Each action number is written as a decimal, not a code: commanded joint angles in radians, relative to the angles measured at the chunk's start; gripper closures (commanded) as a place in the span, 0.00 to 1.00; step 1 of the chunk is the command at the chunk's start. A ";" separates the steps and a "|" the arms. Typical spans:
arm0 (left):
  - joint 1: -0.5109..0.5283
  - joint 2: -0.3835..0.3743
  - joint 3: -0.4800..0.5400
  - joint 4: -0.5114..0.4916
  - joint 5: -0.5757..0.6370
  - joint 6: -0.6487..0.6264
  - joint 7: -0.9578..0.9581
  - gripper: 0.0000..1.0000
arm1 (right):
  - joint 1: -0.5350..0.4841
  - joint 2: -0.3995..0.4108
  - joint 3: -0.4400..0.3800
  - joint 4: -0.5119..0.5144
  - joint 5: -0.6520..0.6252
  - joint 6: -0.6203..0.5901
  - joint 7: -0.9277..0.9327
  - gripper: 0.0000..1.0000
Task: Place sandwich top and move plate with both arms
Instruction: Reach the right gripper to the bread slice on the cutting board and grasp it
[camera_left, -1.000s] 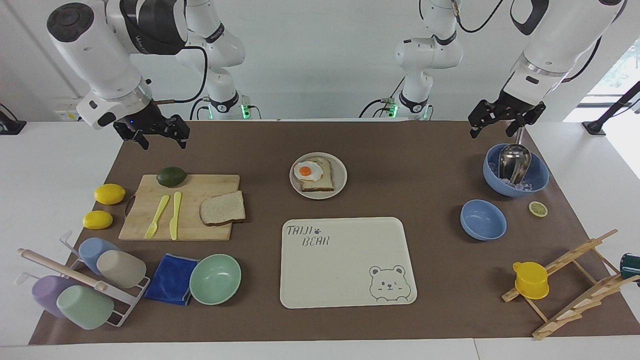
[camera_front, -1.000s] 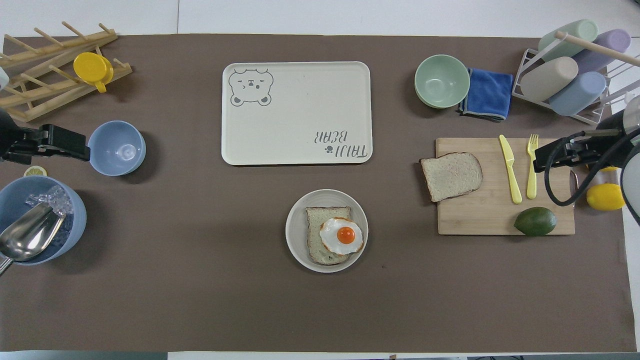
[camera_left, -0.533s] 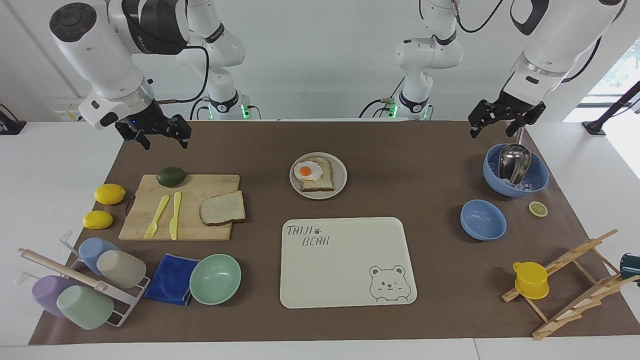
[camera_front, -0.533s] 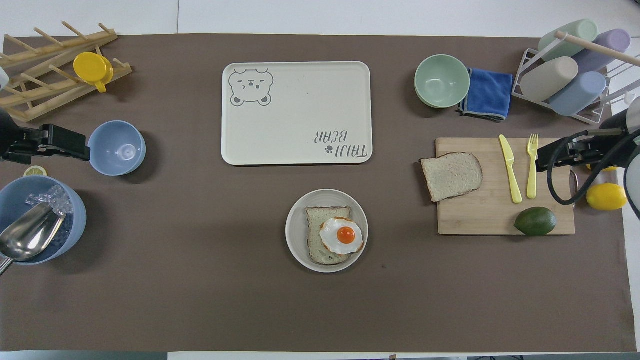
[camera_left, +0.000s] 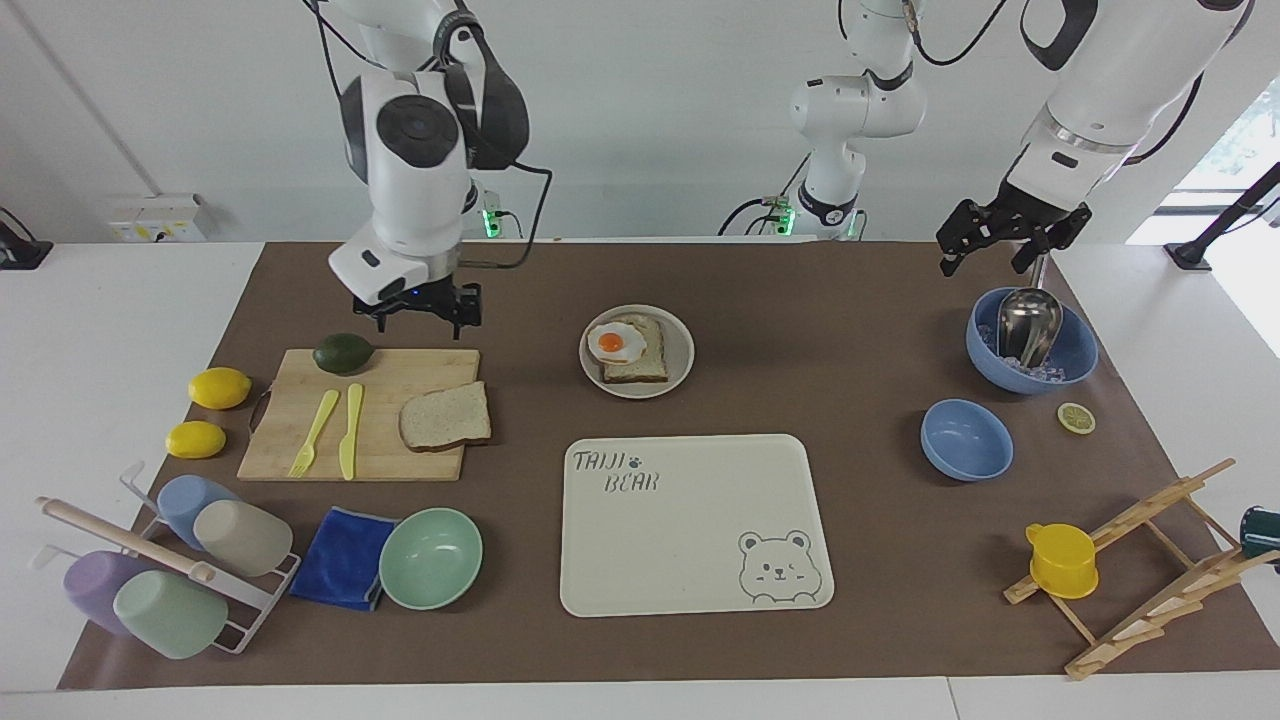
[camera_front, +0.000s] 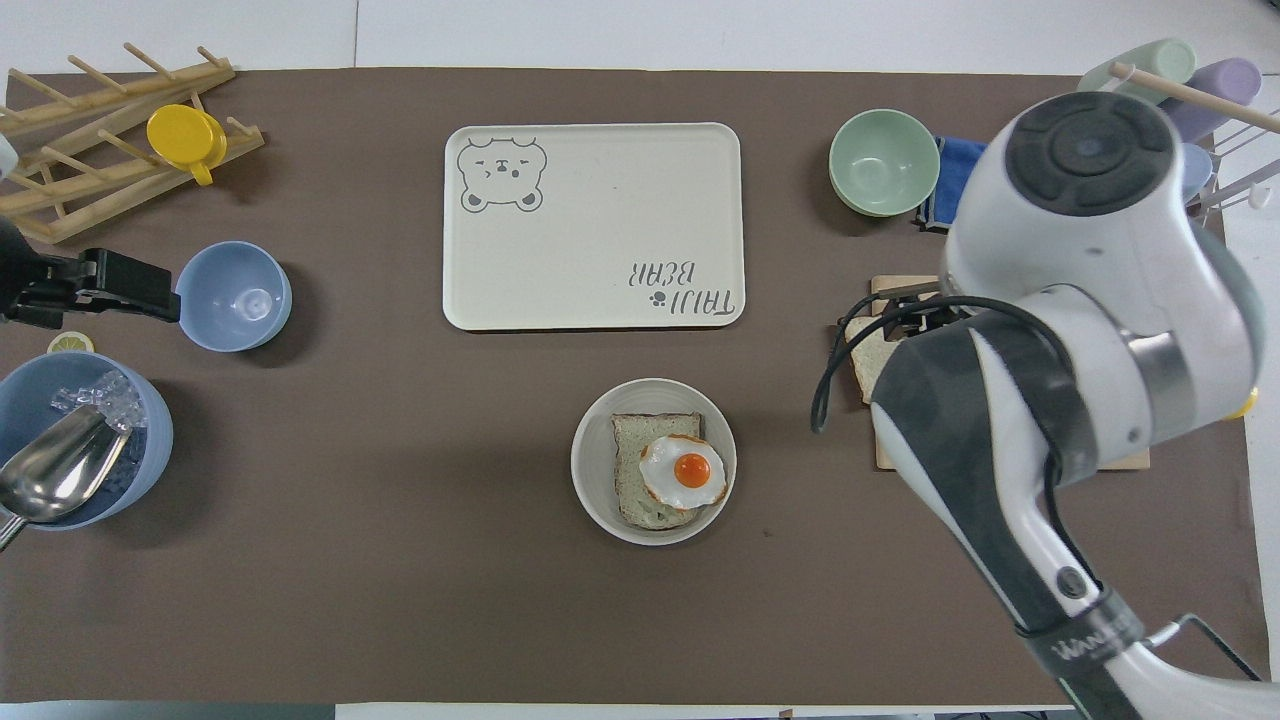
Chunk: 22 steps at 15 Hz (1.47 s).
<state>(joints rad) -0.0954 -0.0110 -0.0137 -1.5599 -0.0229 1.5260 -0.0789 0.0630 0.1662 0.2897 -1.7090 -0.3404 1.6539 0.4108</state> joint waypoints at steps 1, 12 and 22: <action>0.003 -0.020 0.001 -0.022 -0.011 -0.006 -0.009 0.00 | -0.014 0.097 0.081 0.005 -0.106 0.023 0.123 0.00; 0.003 -0.020 0.001 -0.022 -0.011 -0.006 -0.007 0.00 | 0.083 0.251 0.105 -0.095 -0.345 0.087 0.364 0.00; 0.003 -0.020 0.001 -0.022 -0.011 -0.006 -0.009 0.00 | 0.049 0.214 0.106 -0.236 -0.405 0.165 0.361 0.07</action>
<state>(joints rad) -0.0954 -0.0110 -0.0137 -1.5599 -0.0229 1.5260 -0.0789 0.1339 0.4192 0.3827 -1.8919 -0.7147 1.7893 0.7571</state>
